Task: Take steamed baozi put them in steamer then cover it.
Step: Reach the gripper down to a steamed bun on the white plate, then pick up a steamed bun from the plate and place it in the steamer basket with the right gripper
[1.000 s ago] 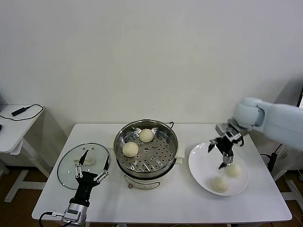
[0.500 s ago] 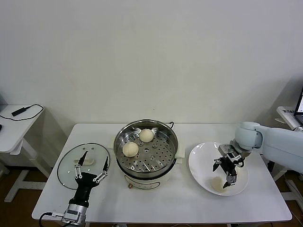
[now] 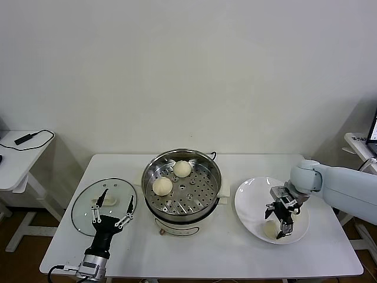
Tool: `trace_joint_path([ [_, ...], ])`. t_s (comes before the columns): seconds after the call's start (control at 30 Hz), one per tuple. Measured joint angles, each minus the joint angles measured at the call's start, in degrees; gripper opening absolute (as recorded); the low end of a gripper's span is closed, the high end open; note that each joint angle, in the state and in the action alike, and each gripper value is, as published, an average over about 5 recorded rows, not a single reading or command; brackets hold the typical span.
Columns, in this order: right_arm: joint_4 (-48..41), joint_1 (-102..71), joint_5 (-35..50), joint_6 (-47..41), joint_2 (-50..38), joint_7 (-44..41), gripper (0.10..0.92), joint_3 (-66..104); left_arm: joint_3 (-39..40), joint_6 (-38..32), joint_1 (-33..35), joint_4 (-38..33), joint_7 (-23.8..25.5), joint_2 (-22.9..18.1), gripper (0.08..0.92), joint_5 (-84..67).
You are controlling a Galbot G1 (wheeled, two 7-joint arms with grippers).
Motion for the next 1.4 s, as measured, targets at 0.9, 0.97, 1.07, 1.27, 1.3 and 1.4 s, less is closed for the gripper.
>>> trace_joint_path([
  [0.9,4.24,16.9,-0.37,5.43,1.75,-4.44,0.628,-1.71,0.2,-0.03,-0.52,-0.19,-0.2,0.28,0.823,-0.11],
  [0.97,4.88,20.39,-0.41,6.95,3.51,-4.92,0.628,-1.88,0.28,-0.07,-0.43,-0.33,-0.21,0.32,0.823,-0.13],
  [1.07,6.05,24.7,-0.49,9.44,6.61,-5.24,0.628,-1.9,0.34,-0.17,-0.29,-0.54,-0.21,0.38,0.823,-0.14],
  [1.27,8.95,29.28,-1.09,14.53,13.39,-4.73,0.628,-1.81,0.33,-0.37,-0.05,-0.85,-0.21,0.37,0.823,-0.16],
  [1.3,9.44,29.65,-1.32,15.41,14.51,-4.53,0.628,-1.86,0.31,-0.41,0.0,-0.86,-0.21,0.38,0.823,-0.16],
  [1.4,10.8,30.22,-2.35,18.13,17.7,-3.72,0.628,-2.01,0.26,-0.53,0.13,-0.92,-0.19,0.44,0.823,-0.17],
])
